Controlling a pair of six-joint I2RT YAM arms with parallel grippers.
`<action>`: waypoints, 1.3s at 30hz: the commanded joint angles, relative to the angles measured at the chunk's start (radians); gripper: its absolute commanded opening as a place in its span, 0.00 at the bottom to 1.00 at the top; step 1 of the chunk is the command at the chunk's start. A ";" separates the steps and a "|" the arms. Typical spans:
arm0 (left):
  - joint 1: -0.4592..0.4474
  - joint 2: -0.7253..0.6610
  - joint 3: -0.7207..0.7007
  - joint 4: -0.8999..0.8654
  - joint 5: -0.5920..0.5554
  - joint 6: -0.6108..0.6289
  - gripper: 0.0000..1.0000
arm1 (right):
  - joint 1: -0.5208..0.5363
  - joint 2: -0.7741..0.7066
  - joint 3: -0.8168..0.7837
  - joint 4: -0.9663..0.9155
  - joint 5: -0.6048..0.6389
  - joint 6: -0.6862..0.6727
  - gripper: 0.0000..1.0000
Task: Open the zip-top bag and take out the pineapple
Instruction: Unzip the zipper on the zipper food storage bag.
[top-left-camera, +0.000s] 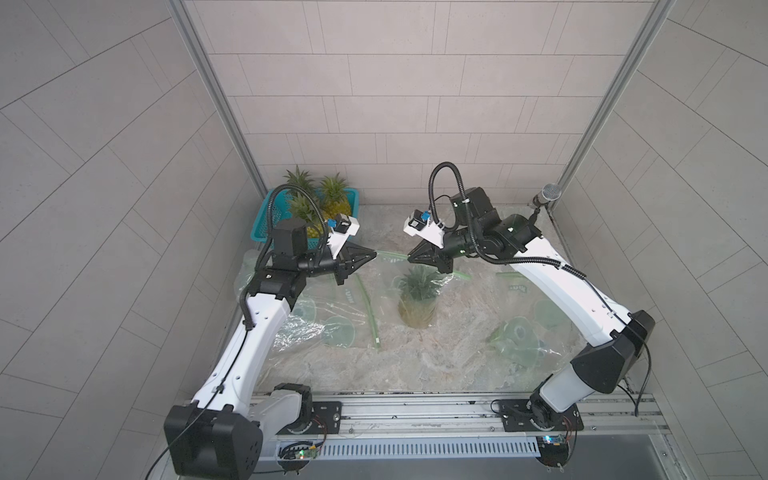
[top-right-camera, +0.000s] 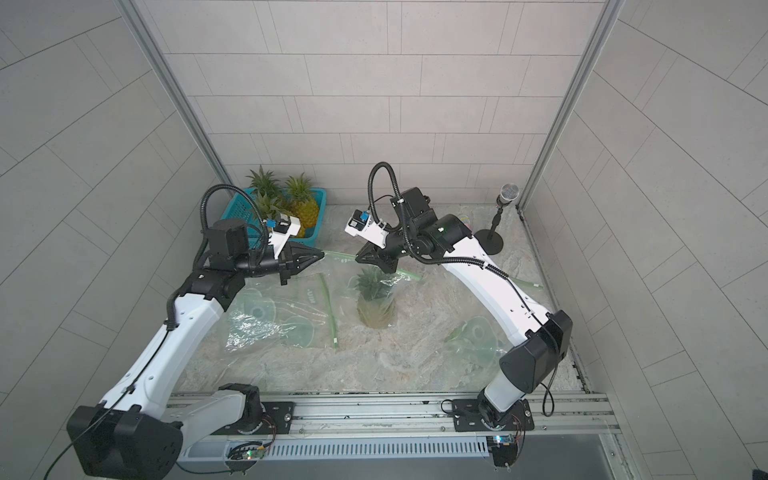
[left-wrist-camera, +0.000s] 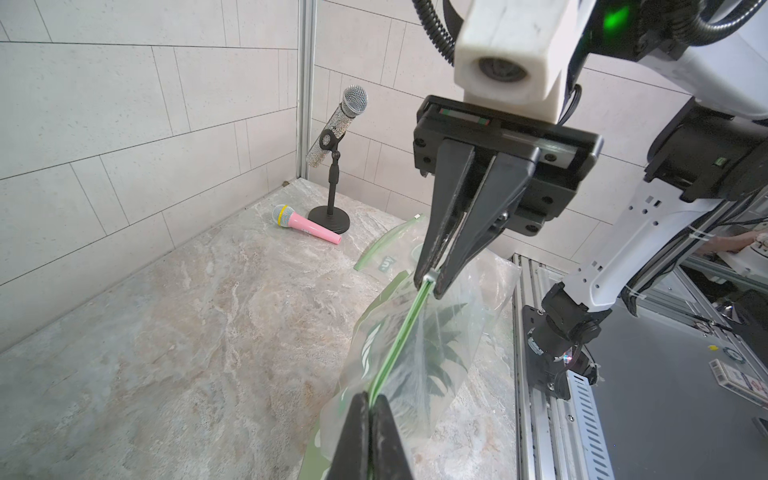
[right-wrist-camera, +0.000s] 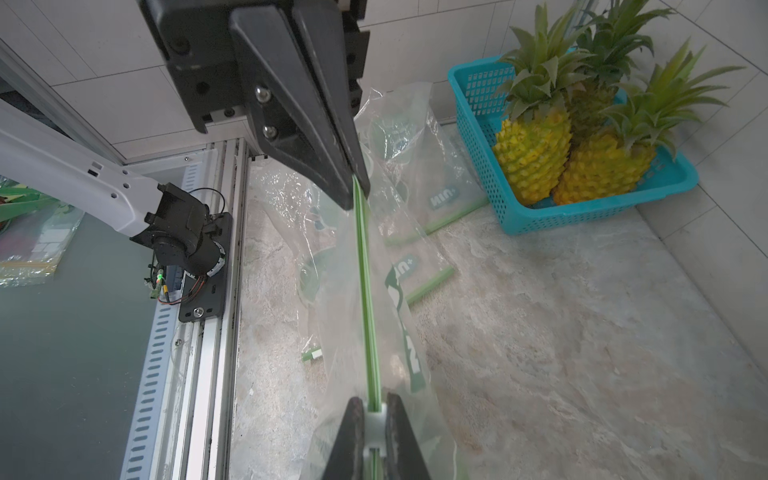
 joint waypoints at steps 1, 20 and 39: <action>0.048 -0.037 0.001 0.082 -0.070 0.011 0.00 | -0.055 -0.070 -0.036 -0.135 0.074 -0.018 0.00; 0.056 -0.052 -0.013 0.085 -0.165 0.019 0.00 | -0.150 -0.199 -0.133 -0.206 0.171 -0.016 0.00; 0.059 -0.055 -0.016 0.087 -0.174 0.019 0.00 | -0.208 -0.276 -0.196 -0.243 0.229 -0.010 0.00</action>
